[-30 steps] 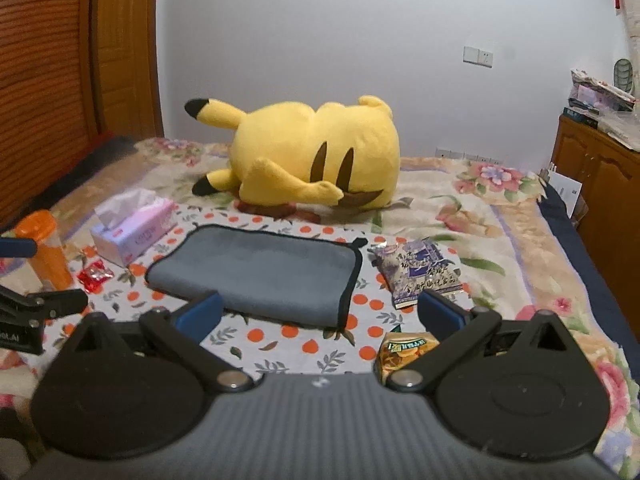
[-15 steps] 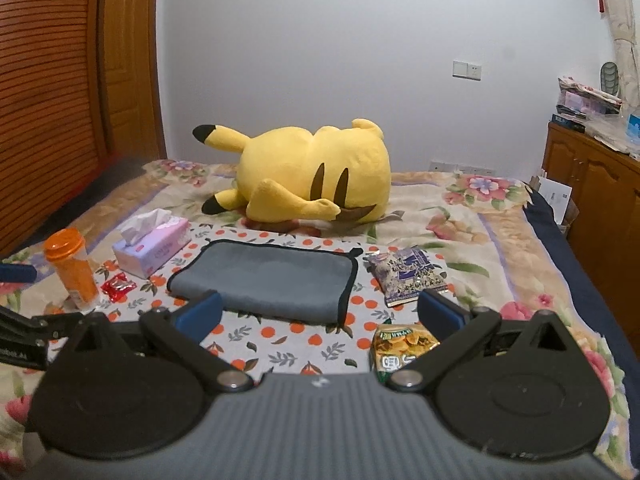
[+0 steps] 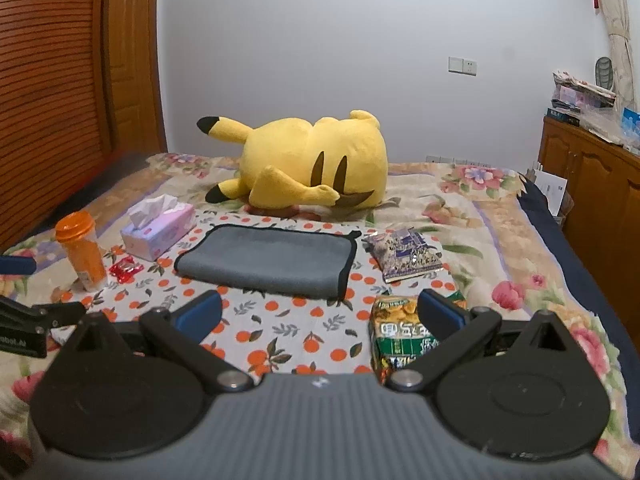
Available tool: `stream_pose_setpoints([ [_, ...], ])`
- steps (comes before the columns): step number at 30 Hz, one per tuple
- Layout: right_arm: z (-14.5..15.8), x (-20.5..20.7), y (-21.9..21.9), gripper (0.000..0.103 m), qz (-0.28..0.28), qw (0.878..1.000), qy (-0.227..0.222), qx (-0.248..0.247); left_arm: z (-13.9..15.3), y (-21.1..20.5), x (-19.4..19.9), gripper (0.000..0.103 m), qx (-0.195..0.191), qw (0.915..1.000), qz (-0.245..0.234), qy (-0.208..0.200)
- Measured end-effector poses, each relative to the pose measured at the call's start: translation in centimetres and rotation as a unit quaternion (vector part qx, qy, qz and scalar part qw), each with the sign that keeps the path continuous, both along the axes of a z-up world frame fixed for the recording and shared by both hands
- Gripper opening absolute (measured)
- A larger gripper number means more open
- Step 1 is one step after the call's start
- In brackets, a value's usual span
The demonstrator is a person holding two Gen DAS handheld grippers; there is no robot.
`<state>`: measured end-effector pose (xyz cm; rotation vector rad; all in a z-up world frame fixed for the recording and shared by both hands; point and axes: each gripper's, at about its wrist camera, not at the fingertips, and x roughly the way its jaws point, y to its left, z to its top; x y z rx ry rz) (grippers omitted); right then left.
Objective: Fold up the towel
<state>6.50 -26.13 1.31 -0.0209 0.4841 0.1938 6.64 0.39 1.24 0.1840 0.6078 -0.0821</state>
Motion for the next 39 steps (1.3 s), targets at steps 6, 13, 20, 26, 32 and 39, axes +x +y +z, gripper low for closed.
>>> stream_pose_setpoints([
  [6, -0.8, -1.1, 0.2, 0.103, 0.002, 1.0, 0.004, 0.003, -0.9, -0.2, -1.8, 0.103, -0.004, 1.0, -0.004, 0.004],
  [13, -1.9, -1.9, 0.7, 0.103, 0.004, 1.0, 0.013, 0.006, -1.9, 0.0, -2.3, 0.103, -0.003, 0.9999, 0.0, 0.013],
  [20, -2.8, -2.6, 1.1, 0.103, 0.005, 1.0, 0.018, 0.007, -3.3, 0.2, -2.7, 0.103, 0.001, 0.9997, 0.003, 0.023],
  [26, -3.8, -2.8, 1.4, 0.103, 0.005, 0.999, 0.029, 0.013, -4.5, 0.2, -3.1, 0.103, -0.002, 0.9995, 0.005, 0.032],
  [32, -4.5, -3.0, 1.4, 0.103, 0.001, 0.999, 0.035, 0.016, -5.1, 0.3, -3.4, 0.103, -0.012, 0.9993, 0.011, 0.035],
  [39, -4.9, -3.7, 1.3, 0.103, 0.001, 0.999, 0.035, 0.017, -5.2, 0.7, -4.2, 0.103, -0.019, 0.9992, 0.02, 0.03],
])
